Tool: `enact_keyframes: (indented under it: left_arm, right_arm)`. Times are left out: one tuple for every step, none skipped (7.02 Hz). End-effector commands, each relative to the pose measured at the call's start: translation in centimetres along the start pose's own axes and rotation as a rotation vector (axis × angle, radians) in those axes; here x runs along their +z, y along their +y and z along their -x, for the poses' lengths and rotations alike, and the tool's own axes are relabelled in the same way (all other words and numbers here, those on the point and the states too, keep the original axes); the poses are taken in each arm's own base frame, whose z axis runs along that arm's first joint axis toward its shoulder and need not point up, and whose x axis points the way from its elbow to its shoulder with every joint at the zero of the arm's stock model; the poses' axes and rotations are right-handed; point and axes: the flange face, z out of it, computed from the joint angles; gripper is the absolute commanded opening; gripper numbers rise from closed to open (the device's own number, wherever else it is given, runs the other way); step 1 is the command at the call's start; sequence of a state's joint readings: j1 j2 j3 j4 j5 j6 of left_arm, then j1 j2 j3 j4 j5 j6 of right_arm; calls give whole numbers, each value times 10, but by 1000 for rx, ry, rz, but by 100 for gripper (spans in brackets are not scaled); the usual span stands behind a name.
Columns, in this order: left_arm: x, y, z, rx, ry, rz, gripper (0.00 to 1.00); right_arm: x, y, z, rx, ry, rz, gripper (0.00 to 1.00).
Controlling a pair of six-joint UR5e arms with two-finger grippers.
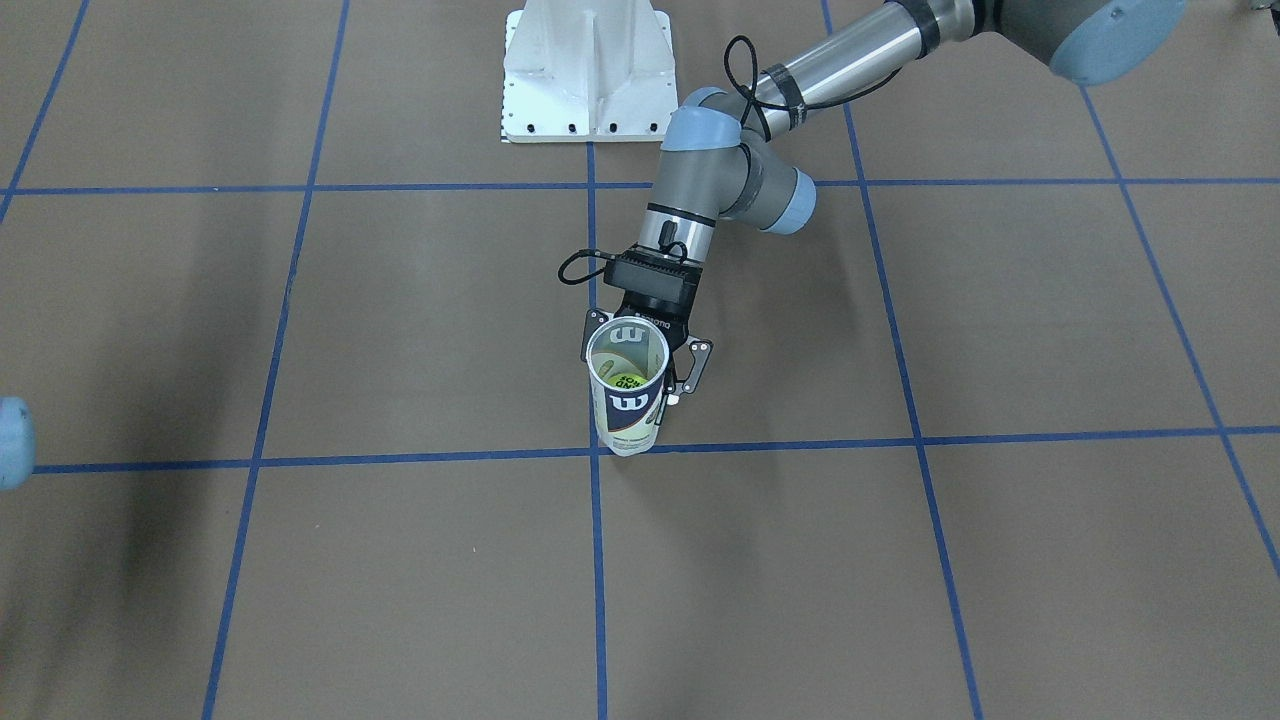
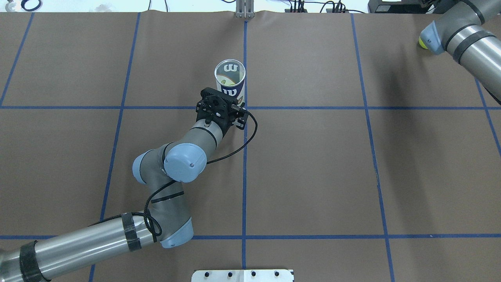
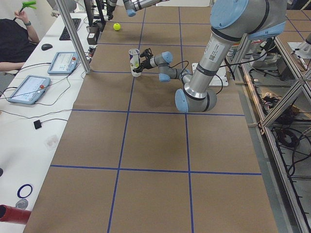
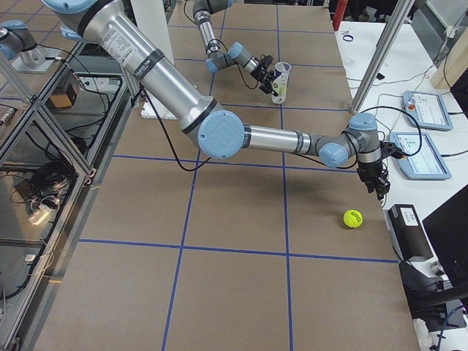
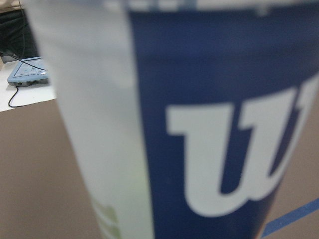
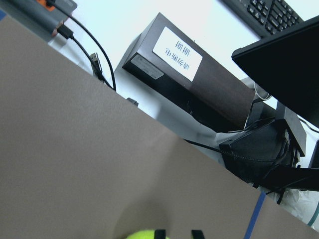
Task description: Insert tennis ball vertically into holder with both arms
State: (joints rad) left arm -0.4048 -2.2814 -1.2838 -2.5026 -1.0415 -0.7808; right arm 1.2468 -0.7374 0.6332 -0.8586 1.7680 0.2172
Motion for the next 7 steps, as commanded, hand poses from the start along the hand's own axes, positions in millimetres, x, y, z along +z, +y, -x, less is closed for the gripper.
enact_keyframes:
  left_arm:
    - [0,1,-1,0,1,1,74]
    - [-1,0,-1,-1,2,0,74]
    - [-1,0,-1,0,1,1,74]
    - [-1,0,-1,-1,2,0,74]
    - [0,1,-1,1,2,3,74]
    - [0,1,-1,4,2,3,75]
    - [-1,-1,-2,26,3,-1,76]
  right_arm:
    - [1,2,-10,226,32,-69,99]
    - [4,5,-9,360,22,-83,99]
    - [8,8,-9,469,10,-93,99]
    - [28,31,-15,513,13,-77,99]
    - [31,36,-18,524,9,-85,99]
    - [41,52,-23,526,19,-66,99]
    - [41,52,-21,525,13,-64,99]
